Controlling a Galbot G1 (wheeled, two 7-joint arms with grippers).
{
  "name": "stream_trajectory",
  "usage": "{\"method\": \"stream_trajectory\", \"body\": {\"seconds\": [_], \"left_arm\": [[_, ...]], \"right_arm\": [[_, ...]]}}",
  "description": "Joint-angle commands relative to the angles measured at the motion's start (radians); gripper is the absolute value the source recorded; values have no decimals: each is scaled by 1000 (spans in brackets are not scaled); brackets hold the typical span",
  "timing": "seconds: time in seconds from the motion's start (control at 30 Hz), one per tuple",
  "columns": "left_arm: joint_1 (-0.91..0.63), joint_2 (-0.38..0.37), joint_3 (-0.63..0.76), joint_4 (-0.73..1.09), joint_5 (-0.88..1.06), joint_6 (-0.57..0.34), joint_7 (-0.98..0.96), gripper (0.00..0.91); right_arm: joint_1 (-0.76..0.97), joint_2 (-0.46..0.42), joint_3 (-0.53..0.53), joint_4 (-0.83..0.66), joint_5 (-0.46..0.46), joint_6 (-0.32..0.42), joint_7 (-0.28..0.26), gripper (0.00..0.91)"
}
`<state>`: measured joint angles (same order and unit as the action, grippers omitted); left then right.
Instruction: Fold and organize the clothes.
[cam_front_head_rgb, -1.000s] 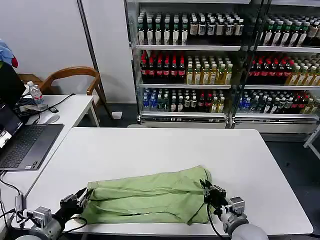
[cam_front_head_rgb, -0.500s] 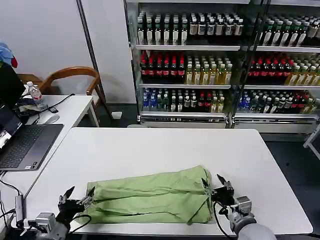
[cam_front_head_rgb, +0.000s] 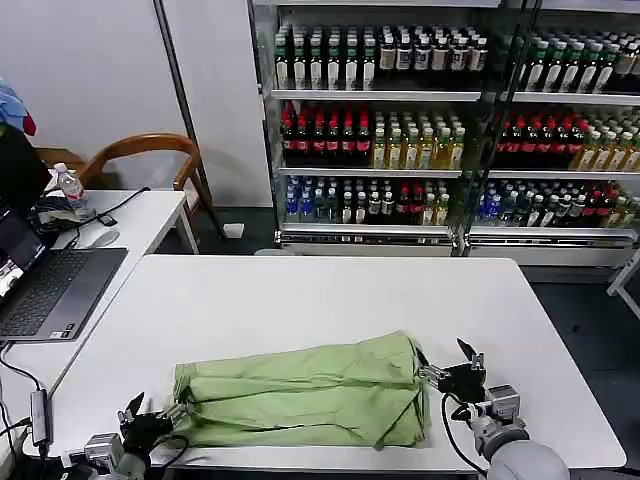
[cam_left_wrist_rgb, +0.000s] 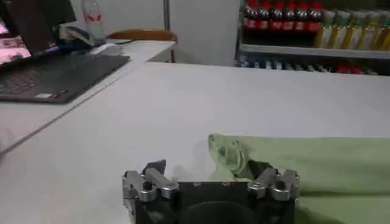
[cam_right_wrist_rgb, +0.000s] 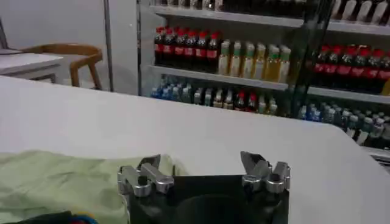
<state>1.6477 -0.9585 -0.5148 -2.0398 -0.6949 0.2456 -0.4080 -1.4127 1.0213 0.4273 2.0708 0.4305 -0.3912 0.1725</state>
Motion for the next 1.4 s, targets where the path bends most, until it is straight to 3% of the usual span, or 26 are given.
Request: {"method": "stream_trajectory", "body": {"seconds": [0.03,0.07,0.1,0.13,0.83,1.17,1.4], "left_arm": [[-21,-7,50,36,-21,10,-57,907],[-20,-7,57,37,-17,15,-59,786],[-19,-7,62,39,-16,15,-58,202],[-19,-7,65,40,-15,14,-56,60],[-21,-4,124,25,103,27,-16,40],[-34,18,6,16,164,77,121,30],[-40,29,-195,9,126,160,204,30]], "right_arm": [[-2,4,19,-6,-5,-2,5,907],[0,6,14,-11,-5,-2,6,907],[1,7,10,-13,-6,-2,6,907],[2,8,8,-14,-7,-3,5,907],[0,-1,17,-19,-4,-4,10,907],[4,5,18,-26,-7,-1,13,907],[3,2,31,-34,-27,17,17,907]]}}
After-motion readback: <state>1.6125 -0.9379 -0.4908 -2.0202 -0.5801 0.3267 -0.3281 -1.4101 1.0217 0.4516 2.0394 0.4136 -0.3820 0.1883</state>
